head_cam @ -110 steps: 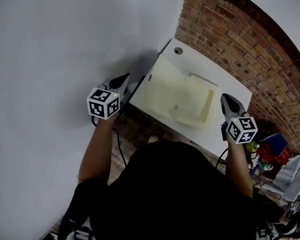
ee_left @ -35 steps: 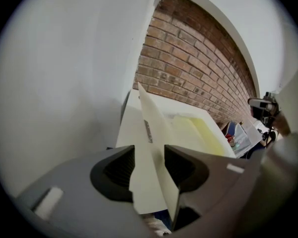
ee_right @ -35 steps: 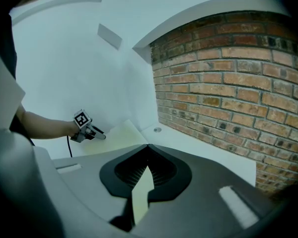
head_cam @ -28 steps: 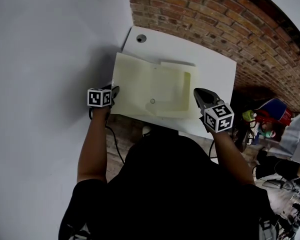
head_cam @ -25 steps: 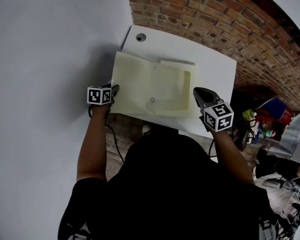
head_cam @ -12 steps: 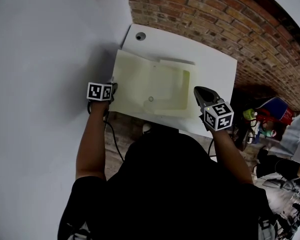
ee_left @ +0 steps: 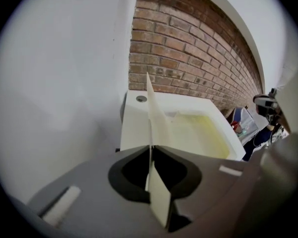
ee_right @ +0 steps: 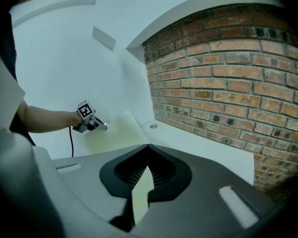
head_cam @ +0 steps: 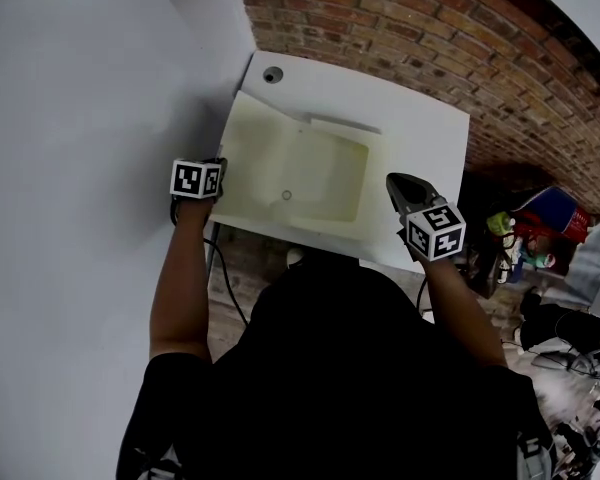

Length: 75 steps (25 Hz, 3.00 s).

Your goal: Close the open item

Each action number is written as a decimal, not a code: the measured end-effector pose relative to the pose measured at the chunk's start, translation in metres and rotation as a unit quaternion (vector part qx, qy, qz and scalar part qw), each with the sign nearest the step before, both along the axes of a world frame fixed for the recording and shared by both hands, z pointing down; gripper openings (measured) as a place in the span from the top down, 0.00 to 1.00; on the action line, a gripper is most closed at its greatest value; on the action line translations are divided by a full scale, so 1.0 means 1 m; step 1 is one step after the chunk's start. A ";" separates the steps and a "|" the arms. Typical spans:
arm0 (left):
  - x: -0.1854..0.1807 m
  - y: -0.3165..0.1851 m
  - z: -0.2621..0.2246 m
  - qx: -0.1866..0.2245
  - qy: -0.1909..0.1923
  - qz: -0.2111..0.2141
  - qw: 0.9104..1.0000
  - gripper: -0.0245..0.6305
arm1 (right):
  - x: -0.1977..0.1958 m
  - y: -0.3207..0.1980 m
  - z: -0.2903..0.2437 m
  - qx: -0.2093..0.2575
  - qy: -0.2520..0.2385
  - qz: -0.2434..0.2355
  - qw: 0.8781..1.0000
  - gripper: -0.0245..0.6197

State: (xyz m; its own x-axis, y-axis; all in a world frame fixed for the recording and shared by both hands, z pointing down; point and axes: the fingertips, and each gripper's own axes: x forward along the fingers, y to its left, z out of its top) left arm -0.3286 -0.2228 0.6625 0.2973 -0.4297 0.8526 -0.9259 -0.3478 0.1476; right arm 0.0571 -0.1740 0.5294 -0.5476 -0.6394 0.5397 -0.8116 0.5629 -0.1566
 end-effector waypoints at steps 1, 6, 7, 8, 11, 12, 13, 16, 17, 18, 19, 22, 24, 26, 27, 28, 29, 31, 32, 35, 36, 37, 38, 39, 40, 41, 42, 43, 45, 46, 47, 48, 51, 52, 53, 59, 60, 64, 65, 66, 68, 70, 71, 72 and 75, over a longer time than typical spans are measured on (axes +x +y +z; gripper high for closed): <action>0.001 -0.001 -0.002 0.002 -0.008 0.003 1.000 0.93 | 0.001 0.000 0.000 0.000 -0.001 0.001 1.000 0.96; 0.006 -0.007 -0.013 0.011 -0.037 0.016 0.999 0.93 | 0.009 0.003 0.000 0.002 -0.004 0.003 1.000 0.96; 0.007 -0.008 -0.016 0.013 -0.042 0.019 0.999 0.93 | 0.011 0.004 -0.001 0.002 -0.004 0.003 1.000 0.96; 0.007 -0.009 -0.016 0.015 -0.050 0.021 0.998 0.93 | 0.012 0.005 -0.001 0.003 -0.004 0.003 1.000 0.96; 0.005 -0.013 -0.015 0.019 -0.071 0.025 0.997 0.93 | 0.018 0.006 0.000 0.003 -0.005 0.006 1.000 0.96; 0.007 -0.014 -0.017 0.022 -0.076 0.027 0.997 0.93 | 0.020 0.007 0.000 0.004 -0.005 0.007 1.000 0.96; 0.009 -0.016 -0.020 0.024 -0.079 0.029 0.996 0.93 | 0.022 0.007 0.000 0.004 -0.005 0.008 1.000 0.96; 0.019 -0.017 -0.028 0.027 -0.082 0.035 0.996 0.93 | 0.027 0.009 0.000 0.003 -0.007 0.010 1.000 0.96; 0.022 -0.018 -0.030 0.027 -0.082 0.037 0.996 0.94 | 0.029 0.010 0.000 0.002 -0.007 0.010 1.000 0.96; 0.026 -0.017 -0.032 0.026 -0.081 0.038 0.996 0.94 | 0.030 0.011 0.000 0.002 -0.008 0.010 1.000 0.96; 0.028 -0.017 -0.033 0.026 -0.081 0.040 0.996 0.94 | 0.030 0.012 0.001 0.002 -0.009 0.010 1.000 0.96; 0.037 -0.015 -0.038 0.027 -0.082 0.047 0.995 0.94 | 0.032 0.016 0.003 0.000 -0.010 0.009 1.000 0.96; 0.046 -0.013 -0.043 0.029 -0.076 0.051 0.995 0.95 | 0.034 0.018 0.005 0.000 -0.011 0.008 1.000 0.96; 0.057 -0.011 -0.048 0.030 -0.061 0.054 0.996 0.95 | 0.037 0.020 0.006 -0.001 -0.011 0.008 1.000 0.96; 0.062 -0.009 -0.050 0.031 -0.056 0.055 0.996 0.95 | 0.038 0.022 0.007 -0.001 -0.011 0.007 1.000 0.96; 0.066 -0.008 -0.051 0.031 -0.054 0.056 0.996 0.95 | 0.040 0.024 0.007 -0.001 -0.011 0.008 1.000 0.96; 0.069 -0.007 -0.052 0.032 -0.055 0.057 0.996 0.95 | 0.041 0.025 0.007 -0.001 -0.011 0.008 1.000 0.96; 0.075 -0.006 -0.054 0.033 -0.056 0.061 0.996 0.95 | 0.043 0.026 0.008 -0.001 -0.011 0.009 1.000 0.96; 0.079 -0.005 -0.055 0.033 -0.054 0.064 0.996 0.95 | 0.044 0.027 0.008 -0.001 -0.012 0.009 1.000 0.96; 0.092 -0.001 -0.062 0.030 -0.044 0.074 0.996 0.95 | 0.046 0.029 0.008 -0.001 -0.014 0.008 1.000 0.96; 0.096 0.000 -0.065 0.029 -0.043 0.077 0.996 0.95 | 0.047 0.030 0.009 -0.002 -0.014 0.008 1.000 0.96; 0.099 0.002 -0.066 0.027 -0.043 0.078 0.996 0.95 | 0.047 0.031 0.009 -0.002 -0.015 0.007 1.000 0.96; 0.102 0.003 -0.066 0.025 -0.044 0.080 0.996 0.95 | 0.048 0.032 0.009 -0.002 -0.015 0.007 1.000 0.96; 0.105 0.004 -0.067 0.024 -0.043 0.082 0.995 0.95 | 0.048 0.032 0.010 -0.002 -0.016 0.007 1.000 0.96; 0.109 0.005 -0.067 0.024 -0.040 0.085 0.995 0.95 | 0.049 0.032 0.010 -0.002 -0.017 0.007 1.000 0.96; 0.114 0.006 -0.069 0.024 -0.036 0.087 0.995 0.95 | 0.049 0.032 0.010 -0.002 -0.018 0.007 1.000 0.96; 0.120 0.008 -0.070 0.024 -0.030 0.090 0.995 0.95 | 0.049 0.032 0.011 -0.002 -0.018 0.007 1.000 0.96; 0.126 0.009 -0.071 0.023 -0.023 0.093 0.995 0.95 | 0.049 0.032 0.011 -0.002 -0.019 0.007 1.000 0.96; 0.138 0.014 -0.072 0.020 -0.013 0.102 0.994 0.94 | 0.050 0.032 0.012 -0.003 -0.020 0.008 1.000 0.96; 0.144 0.015 -0.072 0.018 -0.012 0.107 0.994 0.94 | 0.050 0.032 0.012 -0.003 -0.021 0.008 1.000 0.96; 0.149 0.017 -0.073 0.017 -0.013 0.112 0.993 0.94 | 0.050 0.033 0.013 -0.004 -0.021 0.007 1.000 0.96; 0.154 0.018 -0.073 0.015 -0.013 0.117 0.993 0.94 | 0.050 0.033 0.014 -0.005 -0.022 0.007 1.000 0.96; 0.167 0.020 -0.073 0.014 -0.014 0.129 0.991 0.94 | 0.050 0.035 0.017 -0.008 -0.022 0.008 1.000 0.96; 0.169 0.021 -0.073 0.015 -0.017 0.132 0.991 0.94 | 0.050 0.036 0.018 -0.009 -0.022 0.008 1.000 0.96; 0.172 0.022 -0.073 0.015 -0.022 0.136 0.990 0.94 | 0.050 0.037 0.019 -0.009 -0.021 0.009 1.000 0.96; 0.194 0.028 -0.072 0.021 -0.063 0.170 0.983 0.94 | 0.058 0.036 0.026 -0.013 -0.019 0.016 1.000 0.96; 0.198 0.030 -0.073 0.022 -0.065 0.175 0.982 0.94 | 0.059 0.036 0.026 -0.014 -0.018 0.017 1.000 0.96; 0.215 0.039 -0.074 0.018 -0.062 0.193 0.979 0.94 | 0.061 0.036 0.028 -0.016 -0.018 0.021 1.000 0.96; 0.219 0.042 -0.073 0.016 -0.059 0.197 0.979 0.94 | 0.061 0.036 0.029 -0.016 -0.017 0.022 0.999 0.96; 0.223 0.045 -0.073 0.014 -0.054 0.200 0.978 0.94 | 0.062 0.035 0.029 -0.016 -0.017 0.023 0.999 0.96; 0.231 0.049 -0.072 0.011 -0.044 0.204 0.978 0.94 | 0.063 0.035 0.030 -0.017 -0.016 0.025 0.999 0.96; 0.238 0.052 -0.071 0.007 -0.036 0.207 0.978 0.94 | 0.064 0.035 0.030 -0.018 -0.015 0.028 0.999 0.96; 0.241 0.053 -0.071 0.006 -0.032 0.209 0.977 0.94 | 0.065 0.036 0.030 -0.019 -0.014 0.029 0.999 0.96; 0.244 0.054 -0.071 0.005 -0.028 0.211 0.977 0.94 | 0.067 0.037 0.031 -0.020 -0.014 0.030 0.999 0.96; 0.254 0.059 -0.069 -0.001 -0.018 0.218 0.976 0.94 | 0.070 0.039 0.032 -0.022 -0.014 0.034 0.999 0.96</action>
State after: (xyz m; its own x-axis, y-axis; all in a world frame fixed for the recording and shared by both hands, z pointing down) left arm -0.0742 -0.1635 0.5934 0.4223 -0.2676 0.8660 -0.6938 -0.7103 0.1189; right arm 0.1270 -0.1350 0.5614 -0.5183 -0.6517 0.5538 -0.8430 0.4983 -0.2027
